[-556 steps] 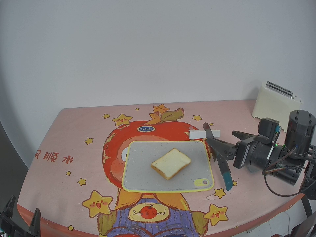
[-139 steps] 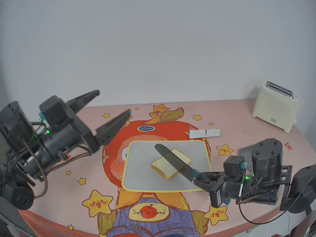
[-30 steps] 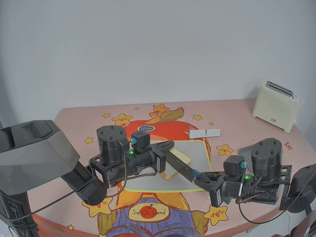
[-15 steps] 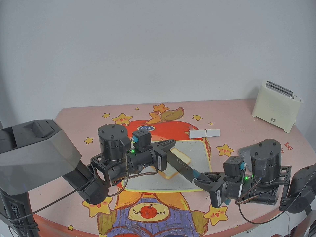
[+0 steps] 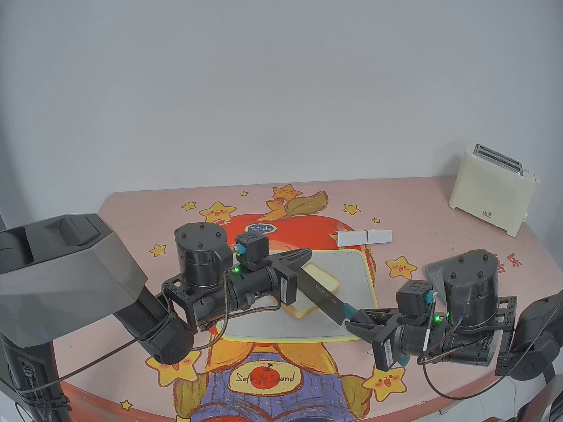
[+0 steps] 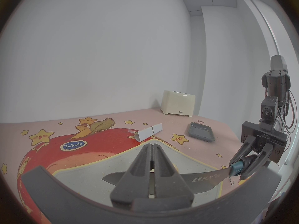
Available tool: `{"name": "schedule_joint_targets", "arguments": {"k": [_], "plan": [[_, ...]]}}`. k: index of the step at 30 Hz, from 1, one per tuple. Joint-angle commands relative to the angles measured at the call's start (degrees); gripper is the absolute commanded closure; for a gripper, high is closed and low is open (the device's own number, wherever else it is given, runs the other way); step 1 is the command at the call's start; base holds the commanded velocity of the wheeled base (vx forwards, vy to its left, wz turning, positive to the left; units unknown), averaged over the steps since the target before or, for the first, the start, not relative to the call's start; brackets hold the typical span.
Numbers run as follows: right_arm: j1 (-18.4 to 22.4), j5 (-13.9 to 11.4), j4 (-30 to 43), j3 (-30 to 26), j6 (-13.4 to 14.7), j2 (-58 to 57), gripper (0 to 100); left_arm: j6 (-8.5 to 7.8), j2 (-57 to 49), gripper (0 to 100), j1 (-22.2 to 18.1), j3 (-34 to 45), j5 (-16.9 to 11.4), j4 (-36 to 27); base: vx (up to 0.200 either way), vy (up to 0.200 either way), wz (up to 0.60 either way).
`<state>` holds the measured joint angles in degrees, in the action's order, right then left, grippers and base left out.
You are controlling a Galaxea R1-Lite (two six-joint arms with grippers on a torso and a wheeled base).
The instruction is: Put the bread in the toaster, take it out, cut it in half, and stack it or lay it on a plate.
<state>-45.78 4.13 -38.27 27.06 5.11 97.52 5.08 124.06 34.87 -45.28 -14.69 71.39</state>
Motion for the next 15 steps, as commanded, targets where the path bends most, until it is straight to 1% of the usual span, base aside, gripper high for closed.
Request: {"name": "schedule_joint_targets", "arguments": {"k": [1,12,14,15], "plan": [[0.0,0.0,0.0,0.0,0.0,0.1,100,0.01,0.7,100,-0.1,0.3,0.0,-0.2,0.0,0.0,0.0],[-0.1,0.0,-0.1,0.4,0.0,-0.1,100,0.01,2.9,100,-0.1,0.5,0.0,1.4,0.0,0.0,0.0],[-0.1,0.1,-0.1,0.4,0.1,-0.1,100,0.01,2.9,100,-0.1,0.5,0.0,1.4,0.0,0.0,0.0],[-0.1,0.5,-0.1,0.6,0.1,-0.1,100,0.01,2.9,100,-0.1,0.5,0.0,1.3,0.0,0.0,0.0]]}}
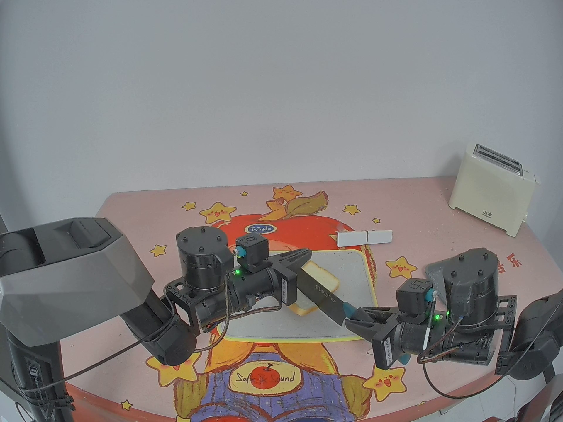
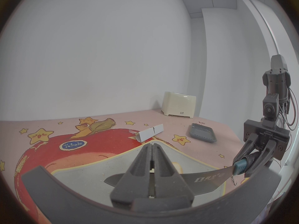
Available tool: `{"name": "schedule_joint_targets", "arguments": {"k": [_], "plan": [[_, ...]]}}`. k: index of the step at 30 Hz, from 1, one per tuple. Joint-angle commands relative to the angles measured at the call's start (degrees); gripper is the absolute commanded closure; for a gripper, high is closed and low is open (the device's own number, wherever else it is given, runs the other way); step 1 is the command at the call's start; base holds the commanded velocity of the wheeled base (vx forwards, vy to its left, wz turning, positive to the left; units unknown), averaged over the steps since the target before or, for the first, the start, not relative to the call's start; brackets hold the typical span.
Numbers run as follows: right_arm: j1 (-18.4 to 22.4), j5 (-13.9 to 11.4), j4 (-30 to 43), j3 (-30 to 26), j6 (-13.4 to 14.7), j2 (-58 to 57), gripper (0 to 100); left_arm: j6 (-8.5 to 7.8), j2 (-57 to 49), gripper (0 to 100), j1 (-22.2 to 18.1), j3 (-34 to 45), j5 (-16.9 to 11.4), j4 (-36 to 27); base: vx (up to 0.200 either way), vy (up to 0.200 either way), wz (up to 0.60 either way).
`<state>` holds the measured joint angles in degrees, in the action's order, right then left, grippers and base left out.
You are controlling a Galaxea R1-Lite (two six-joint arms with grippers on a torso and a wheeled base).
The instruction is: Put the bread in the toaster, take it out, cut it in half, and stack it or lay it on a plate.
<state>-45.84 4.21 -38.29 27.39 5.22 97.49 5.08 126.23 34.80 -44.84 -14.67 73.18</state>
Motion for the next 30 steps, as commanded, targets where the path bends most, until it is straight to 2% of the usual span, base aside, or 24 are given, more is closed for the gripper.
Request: {"name": "schedule_joint_targets", "arguments": {"k": [1,9,30], "plan": [[0.0,0.5,-0.1,0.4,0.0,-0.1,100,0.01,0.7,100,-0.1,0.0,0.0,-0.5,0.0,0.0,0.0],[0.0,1.7,-6.5,-0.1,0.1,0.3,100,0.01,0.2,100,-0.2,-0.1,0.0,-0.5,0.0,0.0,0.0],[0.1,2.0,-7.0,0.4,0.2,-0.9,100,0.01,-1.5,100,-0.2,-0.6,-0.1,-0.5,0.0,0.0,0.0]]}}
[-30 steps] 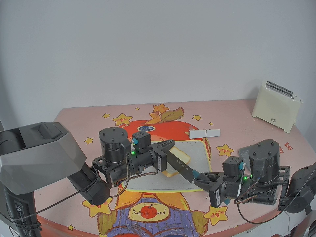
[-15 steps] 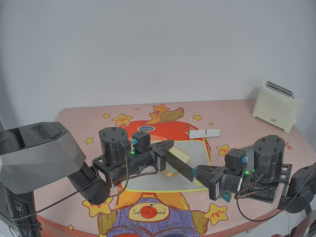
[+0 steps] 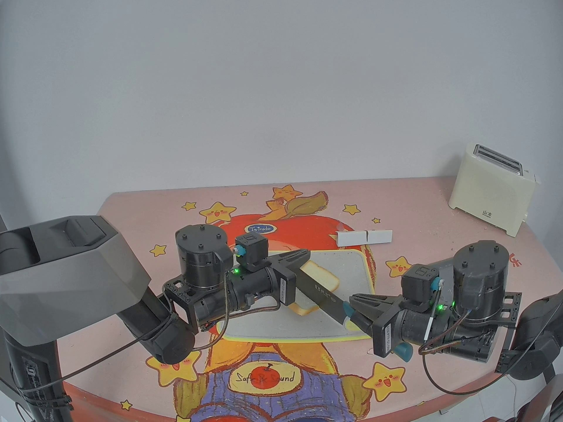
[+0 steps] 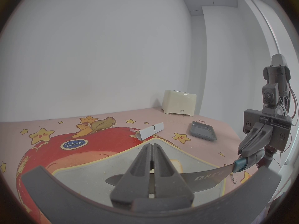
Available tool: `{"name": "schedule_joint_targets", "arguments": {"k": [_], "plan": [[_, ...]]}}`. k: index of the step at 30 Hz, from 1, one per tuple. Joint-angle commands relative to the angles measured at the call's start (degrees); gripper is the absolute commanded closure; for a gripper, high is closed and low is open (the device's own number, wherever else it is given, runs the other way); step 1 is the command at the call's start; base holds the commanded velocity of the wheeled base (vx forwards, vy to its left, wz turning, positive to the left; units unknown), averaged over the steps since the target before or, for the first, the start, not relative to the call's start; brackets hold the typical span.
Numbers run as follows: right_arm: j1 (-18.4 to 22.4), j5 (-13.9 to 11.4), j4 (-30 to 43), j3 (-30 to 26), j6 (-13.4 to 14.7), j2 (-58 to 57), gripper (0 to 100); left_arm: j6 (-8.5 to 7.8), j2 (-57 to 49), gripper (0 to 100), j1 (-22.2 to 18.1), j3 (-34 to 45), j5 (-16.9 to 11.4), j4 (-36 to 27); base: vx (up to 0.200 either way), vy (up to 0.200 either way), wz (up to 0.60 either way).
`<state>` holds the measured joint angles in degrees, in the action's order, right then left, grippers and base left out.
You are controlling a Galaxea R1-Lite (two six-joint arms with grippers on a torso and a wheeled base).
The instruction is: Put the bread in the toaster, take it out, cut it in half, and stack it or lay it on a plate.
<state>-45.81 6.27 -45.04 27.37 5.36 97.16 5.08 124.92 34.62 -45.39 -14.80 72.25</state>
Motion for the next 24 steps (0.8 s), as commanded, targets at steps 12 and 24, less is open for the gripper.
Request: {"name": "schedule_joint_targets", "arguments": {"k": [12,24], "plan": [[-0.1,0.1,-2.3,-0.3,-0.1,-1.9,0,0.01,0.0,100,0.0,-0.4,0.0,0.4,0.0,0.0,0.0],[-0.3,0.0,1.5,-2.1,-0.8,-2.1,0,0.01,-0.2,100,0.0,0.0,0.0,0.4,0.0,0.0,0.0]]}}
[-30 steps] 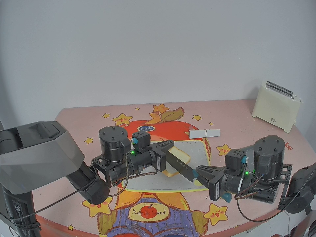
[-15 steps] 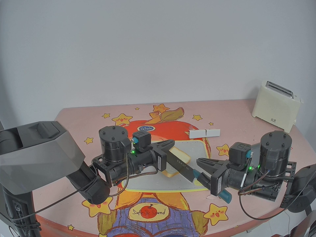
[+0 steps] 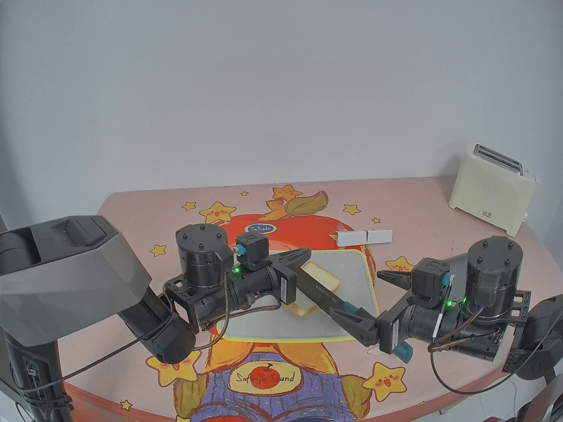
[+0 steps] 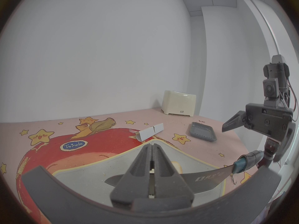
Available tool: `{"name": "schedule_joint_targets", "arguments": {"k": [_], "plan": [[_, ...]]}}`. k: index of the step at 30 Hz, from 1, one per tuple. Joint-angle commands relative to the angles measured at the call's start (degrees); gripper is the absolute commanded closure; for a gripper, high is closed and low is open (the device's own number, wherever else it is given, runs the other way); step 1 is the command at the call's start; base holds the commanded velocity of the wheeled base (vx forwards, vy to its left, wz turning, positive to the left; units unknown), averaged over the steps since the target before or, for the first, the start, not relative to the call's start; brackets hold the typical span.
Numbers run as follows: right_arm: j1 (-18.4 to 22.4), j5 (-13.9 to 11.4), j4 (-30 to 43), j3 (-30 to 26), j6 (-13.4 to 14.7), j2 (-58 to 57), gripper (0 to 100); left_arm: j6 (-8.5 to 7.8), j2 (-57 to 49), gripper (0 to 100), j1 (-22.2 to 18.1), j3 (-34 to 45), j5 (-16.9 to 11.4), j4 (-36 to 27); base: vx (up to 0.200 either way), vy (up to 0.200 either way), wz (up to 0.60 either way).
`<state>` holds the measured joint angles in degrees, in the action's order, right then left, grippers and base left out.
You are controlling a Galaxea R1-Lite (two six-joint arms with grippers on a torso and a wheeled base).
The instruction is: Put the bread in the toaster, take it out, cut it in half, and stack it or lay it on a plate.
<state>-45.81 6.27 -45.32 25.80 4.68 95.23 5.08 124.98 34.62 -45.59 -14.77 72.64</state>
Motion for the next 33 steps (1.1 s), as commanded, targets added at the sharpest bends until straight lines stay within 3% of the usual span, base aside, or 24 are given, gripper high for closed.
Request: {"name": "schedule_joint_targets", "arguments": {"k": [1,19,20,33], "plan": [[-0.3,0.0,2.1,-0.5,-0.1,-0.1,0,0.01,-0.3,100,0.0,0.2,0.0,0.0,0.0,0.0,0.0],[-0.7,0.5,3.6,-1.2,-1.4,0.4,0,0.01,-0.3,100,-0.1,0.2,0.0,0.0,0.0,0.0,0.0],[-0.7,0.6,3.6,-1.2,-1.4,0.5,100,0.01,-0.3,100,-0.1,0.2,0.0,0.0,0.0,0.0,0.0],[-1.6,0.7,3.5,-1.5,-1.4,1.1,100,0.01,-0.3,100,-0.2,0.3,0.0,0.0,0.0,0.0,0.0]]}}
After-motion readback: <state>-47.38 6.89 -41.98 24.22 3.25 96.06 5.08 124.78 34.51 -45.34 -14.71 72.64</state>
